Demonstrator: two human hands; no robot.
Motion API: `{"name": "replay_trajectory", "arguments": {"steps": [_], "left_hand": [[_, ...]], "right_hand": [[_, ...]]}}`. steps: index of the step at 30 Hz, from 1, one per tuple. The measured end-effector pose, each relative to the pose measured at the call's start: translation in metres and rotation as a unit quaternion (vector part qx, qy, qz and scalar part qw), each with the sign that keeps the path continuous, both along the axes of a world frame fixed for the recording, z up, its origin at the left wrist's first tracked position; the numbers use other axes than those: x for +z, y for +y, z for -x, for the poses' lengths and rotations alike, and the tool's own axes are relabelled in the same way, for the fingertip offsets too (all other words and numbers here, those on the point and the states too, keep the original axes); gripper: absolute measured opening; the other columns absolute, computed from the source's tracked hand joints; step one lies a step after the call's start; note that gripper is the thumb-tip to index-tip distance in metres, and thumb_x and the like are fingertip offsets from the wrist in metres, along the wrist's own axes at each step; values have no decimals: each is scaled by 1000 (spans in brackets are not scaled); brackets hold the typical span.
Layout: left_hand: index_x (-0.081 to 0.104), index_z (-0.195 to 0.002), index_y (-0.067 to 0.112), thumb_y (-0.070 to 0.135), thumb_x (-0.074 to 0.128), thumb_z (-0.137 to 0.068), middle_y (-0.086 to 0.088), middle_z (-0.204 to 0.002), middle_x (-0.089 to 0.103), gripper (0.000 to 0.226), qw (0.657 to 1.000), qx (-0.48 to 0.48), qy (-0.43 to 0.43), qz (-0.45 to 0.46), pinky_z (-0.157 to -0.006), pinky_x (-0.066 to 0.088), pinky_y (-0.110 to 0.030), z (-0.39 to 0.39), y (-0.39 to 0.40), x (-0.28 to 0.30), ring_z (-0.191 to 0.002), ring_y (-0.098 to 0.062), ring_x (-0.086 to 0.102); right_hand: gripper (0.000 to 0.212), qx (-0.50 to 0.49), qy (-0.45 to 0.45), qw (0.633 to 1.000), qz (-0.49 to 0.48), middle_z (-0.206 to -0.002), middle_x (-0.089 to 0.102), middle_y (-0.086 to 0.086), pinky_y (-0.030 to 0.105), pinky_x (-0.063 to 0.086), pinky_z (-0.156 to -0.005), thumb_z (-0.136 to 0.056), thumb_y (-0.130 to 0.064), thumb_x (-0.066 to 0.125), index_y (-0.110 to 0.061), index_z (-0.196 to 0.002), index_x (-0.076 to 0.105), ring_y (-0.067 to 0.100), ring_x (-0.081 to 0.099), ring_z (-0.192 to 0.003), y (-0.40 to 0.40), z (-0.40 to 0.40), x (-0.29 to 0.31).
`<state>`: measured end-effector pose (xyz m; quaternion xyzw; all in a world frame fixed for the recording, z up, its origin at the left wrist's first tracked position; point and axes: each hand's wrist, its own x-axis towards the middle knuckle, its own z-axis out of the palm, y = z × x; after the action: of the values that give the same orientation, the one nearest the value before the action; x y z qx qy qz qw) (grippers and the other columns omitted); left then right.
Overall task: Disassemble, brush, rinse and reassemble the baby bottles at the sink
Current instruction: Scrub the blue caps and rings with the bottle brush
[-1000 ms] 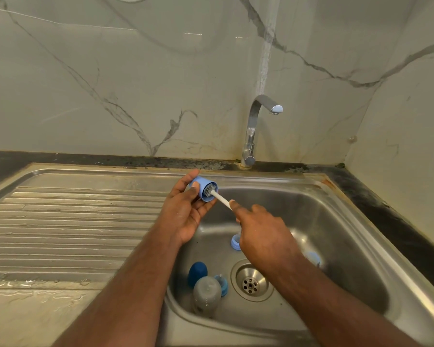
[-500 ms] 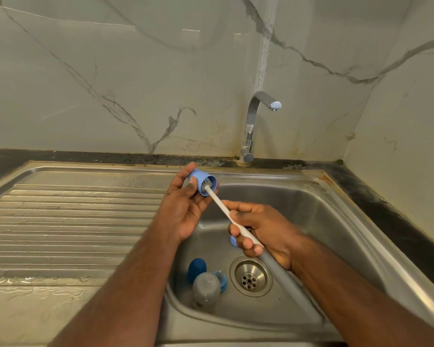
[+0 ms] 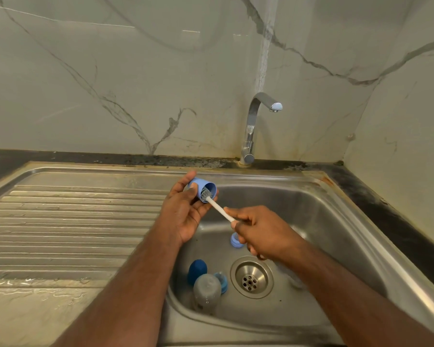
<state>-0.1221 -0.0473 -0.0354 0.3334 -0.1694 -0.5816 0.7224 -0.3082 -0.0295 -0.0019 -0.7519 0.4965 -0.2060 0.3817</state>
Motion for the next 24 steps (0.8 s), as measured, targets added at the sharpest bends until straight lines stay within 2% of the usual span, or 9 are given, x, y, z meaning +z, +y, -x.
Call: {"name": "replay_trajectory", "arguments": {"steps": [2,4,7,9,11,13,16,21,24], "left_hand": [[62,-130,16,5,49,-104,-24,-128,62,31,1000,-2,-2,-6,-76,64,-42,1,-1,0,-98,-37,75],[62,-132,16,5,50,-103,-24,-127,63,32,1000,-1,-5,-4,-75,64,-41,2,-2,0,-100,-36,74],[61,-133,16,6,52,-103,-20,-123,67,33,1000,9,-27,5,-78,64,-42,0,-3,1,-100,-33,75],[62,-133,15,5,54,-102,-17,-120,69,34,998,9,-56,12,-81,64,-42,0,-3,0,-98,-31,76],[63,-132,16,2,57,-99,-13,-119,68,35,995,3,-101,19,-79,64,-40,0,-3,-1,-92,-28,76],[64,-132,16,1,59,-98,-12,-122,66,37,992,-4,-125,21,-78,64,-39,1,-1,-2,-89,-27,77],[67,-126,19,2,58,-98,-13,-120,67,34,995,-7,-95,25,-81,63,-41,2,-1,0,-92,-29,76],[66,-127,19,1,58,-98,-13,-119,68,35,995,-11,-95,31,-82,63,-42,3,-3,-2,-96,-31,75],[61,-136,19,-1,57,-97,-12,-122,65,44,994,-7,-103,44,-81,63,-42,0,-1,-2,-90,-28,76]], "right_hand": [[42,10,139,976,166,-93,66,-2,31,52,-67,-104,-27,47,-40,-144,49,12,60,-72,-2,2,-2],[49,14,230,941,249,-106,58,0,36,53,-78,-105,-26,41,-41,-152,34,19,59,-86,-1,1,-3],[65,17,325,906,271,-113,46,5,36,51,-75,-103,-19,43,-40,-156,11,23,55,-84,3,-4,-3],[70,21,353,900,255,-116,47,9,37,49,-76,-102,-14,43,-36,-158,6,25,54,-85,5,-11,-3],[69,31,333,918,214,-115,54,7,37,48,-78,-100,-11,42,-36,-158,13,24,55,-89,2,-15,-5],[59,37,253,952,166,-107,63,-1,34,51,-77,-101,-16,43,-40,-153,31,16,61,-87,-3,-10,-3],[43,7,111,985,134,-92,67,-7,16,42,-56,-105,-24,46,-42,-144,48,3,57,-61,-6,5,3],[52,10,232,953,193,-107,64,0,33,51,-79,-104,-21,42,-39,-152,34,16,60,-89,0,-4,-6],[45,33,121,988,94,-85,64,-10,26,47,-64,-103,-23,48,-42,-144,48,4,55,-64,-6,0,-2]]}}
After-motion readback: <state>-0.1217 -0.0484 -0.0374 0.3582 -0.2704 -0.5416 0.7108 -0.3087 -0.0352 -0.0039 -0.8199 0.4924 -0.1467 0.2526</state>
